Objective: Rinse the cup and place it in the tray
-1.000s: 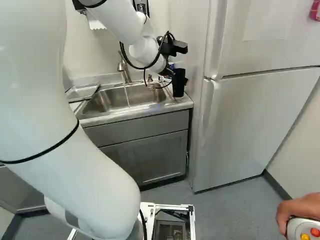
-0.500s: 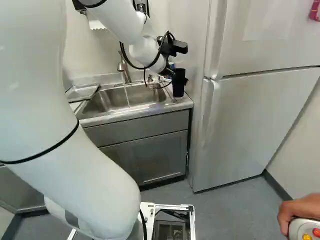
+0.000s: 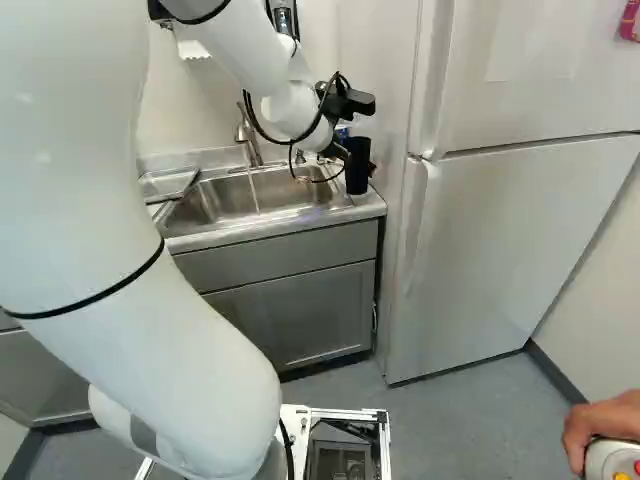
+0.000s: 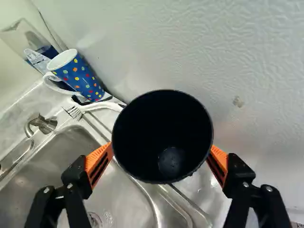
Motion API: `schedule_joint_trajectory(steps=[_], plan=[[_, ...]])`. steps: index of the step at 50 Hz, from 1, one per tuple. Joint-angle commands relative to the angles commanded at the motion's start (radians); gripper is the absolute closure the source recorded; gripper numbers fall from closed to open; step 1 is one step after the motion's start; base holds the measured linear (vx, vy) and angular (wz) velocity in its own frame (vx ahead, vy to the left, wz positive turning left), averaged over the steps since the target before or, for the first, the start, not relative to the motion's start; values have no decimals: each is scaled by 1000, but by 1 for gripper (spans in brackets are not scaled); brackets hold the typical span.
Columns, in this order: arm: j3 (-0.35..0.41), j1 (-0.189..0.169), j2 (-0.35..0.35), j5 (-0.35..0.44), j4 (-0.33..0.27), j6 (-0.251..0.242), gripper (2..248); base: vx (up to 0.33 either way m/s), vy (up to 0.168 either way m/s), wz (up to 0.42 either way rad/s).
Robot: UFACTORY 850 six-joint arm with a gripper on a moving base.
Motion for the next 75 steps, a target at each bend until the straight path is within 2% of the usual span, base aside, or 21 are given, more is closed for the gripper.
schedule_joint_trajectory(steps=[10,11,15,16,21,22,26,27,49,75], plan=[[0,0,0,0,0,0,4,0,0,0],[0,0,0,0,0,0,38,0,0,0],[0,0,0,0,0,0,38,0,0,0],[0,0,0,0,0,0,77,0,0,0],[0,0,0,0,0,0,77,0,0,0],[0,0,0,0,0,0,115,0,0,0],[0,0,0,0,0,0,115,0,0,0],[0,0,0,0,0,0,129,0,0,0],[0,4,11,0,0,0,129,0,0,0],[19,79,88,0,0,0,129,0,0,0]])
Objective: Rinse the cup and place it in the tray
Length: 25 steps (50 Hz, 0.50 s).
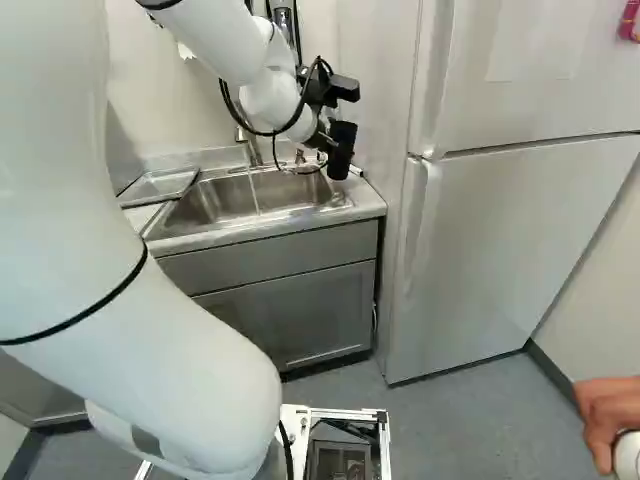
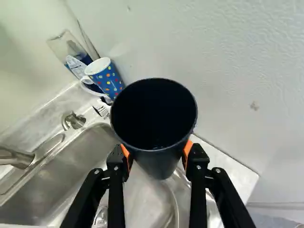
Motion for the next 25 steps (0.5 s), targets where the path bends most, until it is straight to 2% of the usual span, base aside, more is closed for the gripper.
schedule_joint_trajectory(steps=[25], plan=[[18,80,35,0,0,0,129,0,0,0]])
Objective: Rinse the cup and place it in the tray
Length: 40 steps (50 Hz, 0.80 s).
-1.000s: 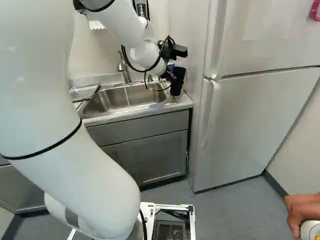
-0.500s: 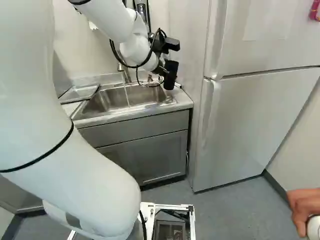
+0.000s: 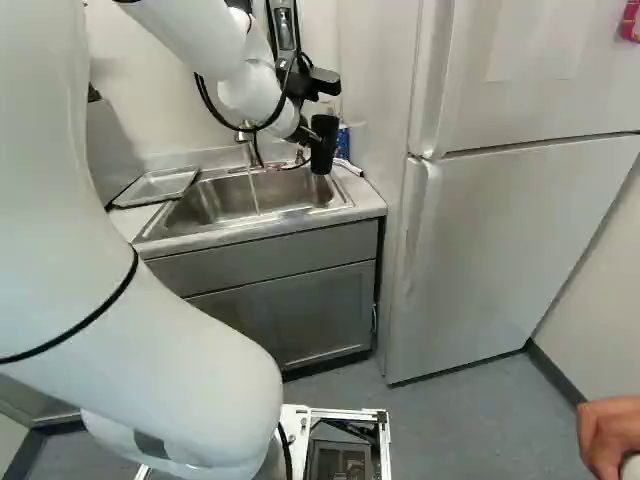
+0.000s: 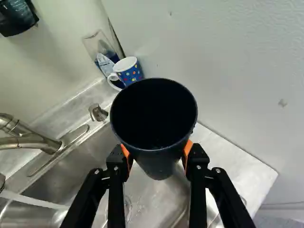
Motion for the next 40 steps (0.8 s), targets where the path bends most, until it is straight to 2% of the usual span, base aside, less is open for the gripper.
schedule_joint_trajectory(steps=[6,26,40], plan=[[6,13,-6,0,0,0,129,0,0,0],[17,16,-40,0,0,0,129,0,0,0],[25,50,-66,0,0,0,129,0,0,0]])
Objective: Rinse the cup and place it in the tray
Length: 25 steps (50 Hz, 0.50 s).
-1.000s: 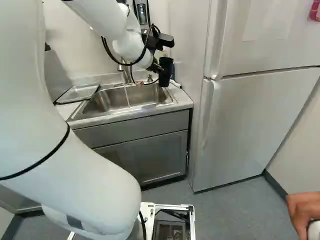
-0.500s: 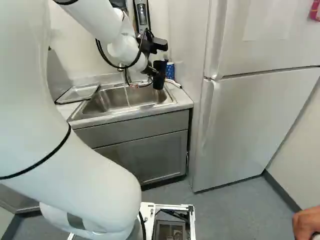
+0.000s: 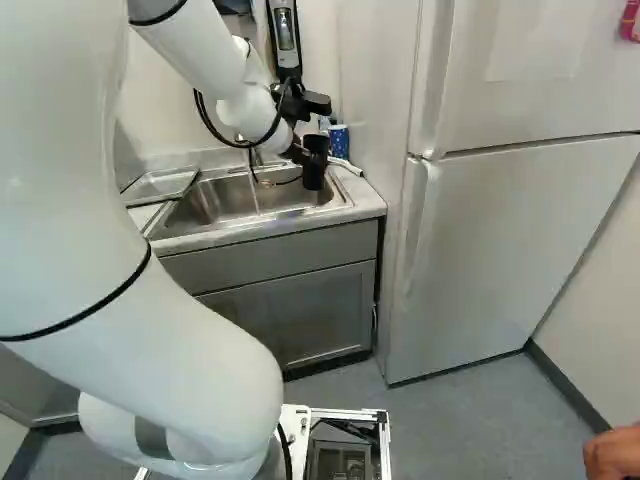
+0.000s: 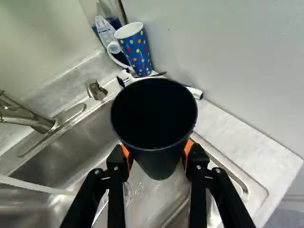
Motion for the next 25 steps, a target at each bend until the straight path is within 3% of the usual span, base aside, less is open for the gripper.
schedule_joint_trajectory(steps=[15,25], plan=[[-6,37,-15,0,0,0,129,0,0,0],[-7,41,-17,0,0,0,129,0,0,0]])
